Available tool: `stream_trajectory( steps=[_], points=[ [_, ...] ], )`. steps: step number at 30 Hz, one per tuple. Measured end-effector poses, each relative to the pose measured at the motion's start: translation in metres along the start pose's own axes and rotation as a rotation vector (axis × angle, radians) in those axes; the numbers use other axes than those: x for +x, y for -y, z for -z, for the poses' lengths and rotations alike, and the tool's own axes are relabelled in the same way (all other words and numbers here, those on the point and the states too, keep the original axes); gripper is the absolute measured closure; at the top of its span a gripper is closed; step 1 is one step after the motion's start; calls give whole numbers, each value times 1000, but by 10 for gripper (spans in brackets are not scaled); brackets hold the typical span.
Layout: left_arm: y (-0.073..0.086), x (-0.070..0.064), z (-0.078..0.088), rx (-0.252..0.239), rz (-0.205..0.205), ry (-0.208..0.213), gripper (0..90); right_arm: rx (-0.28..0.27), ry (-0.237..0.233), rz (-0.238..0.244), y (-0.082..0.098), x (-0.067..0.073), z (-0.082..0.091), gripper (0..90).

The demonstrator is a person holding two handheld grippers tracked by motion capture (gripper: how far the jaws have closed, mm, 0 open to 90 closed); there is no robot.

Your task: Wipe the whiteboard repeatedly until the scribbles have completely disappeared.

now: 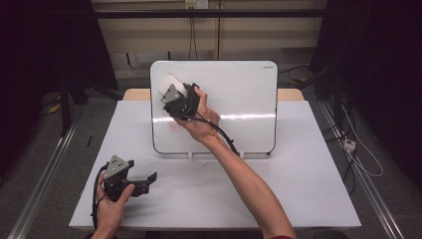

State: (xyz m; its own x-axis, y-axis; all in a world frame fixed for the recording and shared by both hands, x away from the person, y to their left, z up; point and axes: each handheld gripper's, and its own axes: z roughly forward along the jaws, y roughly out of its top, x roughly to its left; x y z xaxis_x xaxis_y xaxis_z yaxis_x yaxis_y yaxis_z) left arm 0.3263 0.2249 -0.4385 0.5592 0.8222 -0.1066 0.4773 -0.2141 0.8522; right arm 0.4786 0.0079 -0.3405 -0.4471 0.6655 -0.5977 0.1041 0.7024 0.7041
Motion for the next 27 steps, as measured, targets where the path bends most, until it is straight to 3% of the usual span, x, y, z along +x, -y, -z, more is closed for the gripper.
stream_trajectory(
  steps=[6, 7, 8, 18, 27],
  points=[
    [0, 0, 0, -1, -2, 1, 48, -1, -30, -17, 3, 3, 2, 315],
    [0, 0, 0, -1, -1, 1, 48, 2, -31, -2, 4, 3, 2, 315],
    [0, 0, 0, 0, -2, 1, 48, -4, -34, -20, 4, 6, 2, 315],
    [0, 0, -1, 9, -9, -1, 48, -4, -66, 16, 11, 22, 7, 315],
    [1, 0, -1, 8, -1, -6, 48, -4, -72, -32, 4, 10, 1, 314]
  ],
)
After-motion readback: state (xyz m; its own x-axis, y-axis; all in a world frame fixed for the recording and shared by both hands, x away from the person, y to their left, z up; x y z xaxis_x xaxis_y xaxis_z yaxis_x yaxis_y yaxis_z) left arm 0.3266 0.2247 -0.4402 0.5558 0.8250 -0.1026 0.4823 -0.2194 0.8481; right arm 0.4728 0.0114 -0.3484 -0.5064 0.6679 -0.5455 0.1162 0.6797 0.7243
